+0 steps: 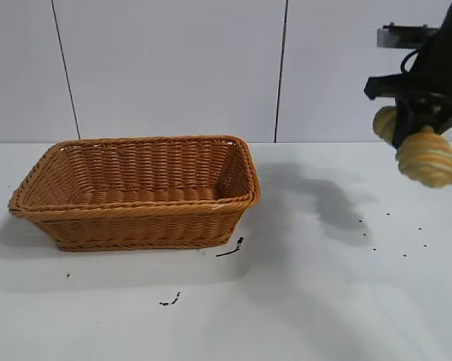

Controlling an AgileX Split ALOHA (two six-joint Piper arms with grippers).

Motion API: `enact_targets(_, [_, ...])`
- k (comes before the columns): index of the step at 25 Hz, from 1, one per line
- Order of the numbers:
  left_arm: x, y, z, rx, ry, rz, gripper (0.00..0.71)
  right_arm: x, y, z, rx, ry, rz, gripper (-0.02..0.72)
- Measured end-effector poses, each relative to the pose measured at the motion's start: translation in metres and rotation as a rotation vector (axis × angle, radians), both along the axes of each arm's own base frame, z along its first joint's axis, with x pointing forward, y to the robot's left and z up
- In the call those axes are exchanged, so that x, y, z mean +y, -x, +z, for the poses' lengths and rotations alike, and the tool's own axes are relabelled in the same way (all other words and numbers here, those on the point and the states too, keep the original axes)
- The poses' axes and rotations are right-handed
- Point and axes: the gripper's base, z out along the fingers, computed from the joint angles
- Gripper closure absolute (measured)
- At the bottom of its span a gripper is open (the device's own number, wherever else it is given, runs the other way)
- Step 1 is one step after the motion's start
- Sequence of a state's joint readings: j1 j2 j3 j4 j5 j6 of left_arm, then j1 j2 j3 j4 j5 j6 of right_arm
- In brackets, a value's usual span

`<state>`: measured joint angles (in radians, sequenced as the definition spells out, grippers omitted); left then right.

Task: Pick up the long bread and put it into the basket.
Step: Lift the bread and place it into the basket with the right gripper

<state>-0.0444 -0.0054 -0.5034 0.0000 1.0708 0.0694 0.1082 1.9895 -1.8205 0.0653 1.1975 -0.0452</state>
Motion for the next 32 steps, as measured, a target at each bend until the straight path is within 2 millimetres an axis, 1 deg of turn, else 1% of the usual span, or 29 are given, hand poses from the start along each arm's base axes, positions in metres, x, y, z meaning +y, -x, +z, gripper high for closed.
enact_targets(1, [0.000, 0.000, 0.000, 0.000, 0.000, 0.000, 0.014, 0.007, -0.004, 0.005, -0.018, 0.002, 0.017, 0.560])
enact_targets(4, [0.000, 0.000, 0.000, 0.000, 0.000, 0.000, 0.014, 0.037, -0.019, 0.010, -0.075, 0.007, 0.089, 0.560])
enact_targets(6, [0.000, 0.000, 0.000, 0.000, 0.000, 0.000, 0.014, 0.063, -0.027, 0.012, -0.114, 0.008, 0.167, 0.560])
enact_targets(8, [0.000, 0.000, 0.000, 0.000, 0.000, 0.000, 0.014, 0.090, -0.030, 0.012, -0.149, 0.021, 0.273, 0.560])
enact_targets(11, [0.000, 0.000, 0.000, 0.000, 0.000, 0.000, 0.014, 0.134, -0.024, 0.016, -0.203, 0.042, 0.454, 0.560])
enact_targets(14, [0.000, 0.000, 0.000, 0.000, 0.000, 0.000, 0.014, 0.175, -0.013, 0.014, -0.261, 0.066, 0.636, 0.564])
enact_targets(18, [0.000, 0.000, 0.000, 0.000, 0.000, 0.000, 0.014, 0.225, 0.002, 0.008, -0.388, 0.130, 0.901, 0.568])
enact_targets(21, [0.000, 0.000, 0.000, 0.000, 0.000, 0.000, 0.014, 0.256, 0.014, 0.004, -0.482, 0.179, 1.076, 0.568])
enact_targets(24, [0.000, 0.000, 0.000, 0.000, 0.000, 0.000, 0.014, 0.273, 0.018, -0.008, -0.522, 0.219, 1.198, 0.568])
enact_targets(26, [0.000, 0.000, 0.000, 0.000, 0.000, 0.000, 0.014, 0.278, 0.015, -0.023, -0.514, 0.242, 1.257, 0.568])
enact_targets(29, [0.000, 0.000, 0.000, 0.000, 0.000, 0.000, 0.014, 0.283, 0.010, -0.052, -0.476, 0.261, 1.319, 0.568])
enact_targets(32, [0.000, 0.000, 0.000, 0.000, 0.000, 0.000, 0.014, 0.288, 0.004, -0.078, -0.460, 0.264, 1.338, 0.568])
